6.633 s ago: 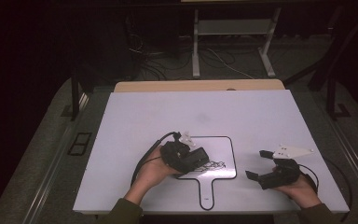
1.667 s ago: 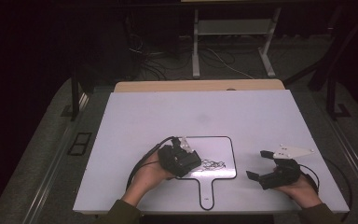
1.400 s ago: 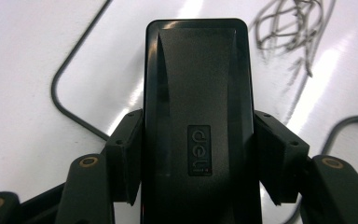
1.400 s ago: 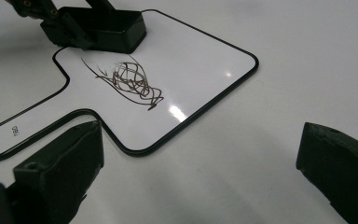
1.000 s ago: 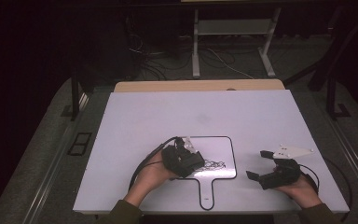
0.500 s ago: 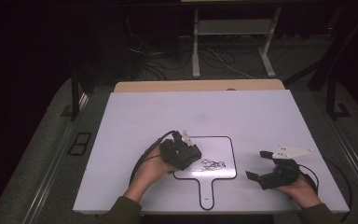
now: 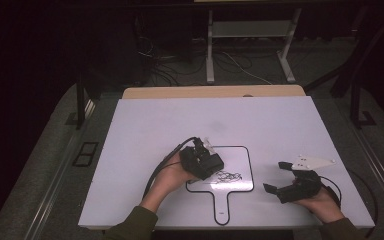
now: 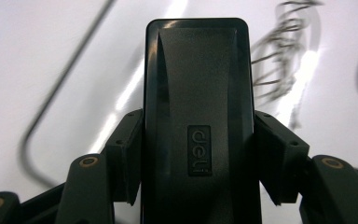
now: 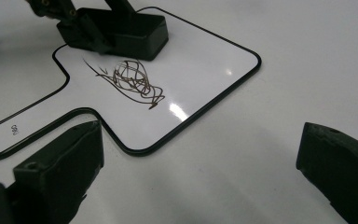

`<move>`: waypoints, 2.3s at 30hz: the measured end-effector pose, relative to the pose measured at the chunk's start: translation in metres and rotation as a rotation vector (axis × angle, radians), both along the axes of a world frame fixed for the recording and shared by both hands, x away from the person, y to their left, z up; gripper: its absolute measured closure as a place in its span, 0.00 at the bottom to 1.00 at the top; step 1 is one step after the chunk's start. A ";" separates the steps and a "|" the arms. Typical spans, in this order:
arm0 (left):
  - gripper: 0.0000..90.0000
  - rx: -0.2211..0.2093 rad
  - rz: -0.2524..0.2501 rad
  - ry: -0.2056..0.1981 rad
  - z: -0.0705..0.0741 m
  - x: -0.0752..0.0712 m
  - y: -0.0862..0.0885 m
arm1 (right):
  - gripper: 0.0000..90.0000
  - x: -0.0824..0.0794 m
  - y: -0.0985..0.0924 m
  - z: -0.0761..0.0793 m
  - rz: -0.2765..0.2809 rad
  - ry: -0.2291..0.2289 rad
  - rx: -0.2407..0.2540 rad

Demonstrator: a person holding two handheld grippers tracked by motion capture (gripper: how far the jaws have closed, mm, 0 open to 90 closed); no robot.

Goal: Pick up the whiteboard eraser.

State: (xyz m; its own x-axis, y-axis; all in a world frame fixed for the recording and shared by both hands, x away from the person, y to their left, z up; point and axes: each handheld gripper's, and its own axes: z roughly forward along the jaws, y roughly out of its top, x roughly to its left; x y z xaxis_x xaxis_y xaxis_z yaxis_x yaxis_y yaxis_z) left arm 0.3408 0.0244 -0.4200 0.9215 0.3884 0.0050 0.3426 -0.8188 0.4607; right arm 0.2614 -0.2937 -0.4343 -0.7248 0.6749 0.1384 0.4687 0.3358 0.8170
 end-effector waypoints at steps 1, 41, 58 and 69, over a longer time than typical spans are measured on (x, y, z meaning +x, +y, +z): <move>0.43 0.008 -0.016 0.012 0.001 -0.003 -0.004 | 0.00 0.000 0.000 0.000 0.000 -0.001 0.000; 0.43 -0.011 0.019 -0.005 -0.001 -0.003 0.000 | 0.00 0.000 -0.002 0.000 0.000 -0.002 0.000; 0.43 -0.015 -0.026 -0.023 -0.002 -0.011 -0.016 | 0.00 0.000 -0.002 0.000 -0.001 -0.001 0.000; 0.43 -0.001 -0.069 -0.018 -0.001 -0.024 -0.023 | 0.00 0.000 -0.002 0.000 -0.001 -0.003 -0.001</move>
State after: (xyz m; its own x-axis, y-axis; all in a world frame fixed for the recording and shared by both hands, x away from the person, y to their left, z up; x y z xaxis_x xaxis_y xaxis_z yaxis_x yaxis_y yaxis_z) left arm 0.3172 0.0013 -0.4209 0.9458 0.3240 0.0212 0.2771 -0.8395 0.4675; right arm 0.2615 -0.2955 -0.4344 -0.7242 0.6762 0.1355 0.4670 0.3362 0.8178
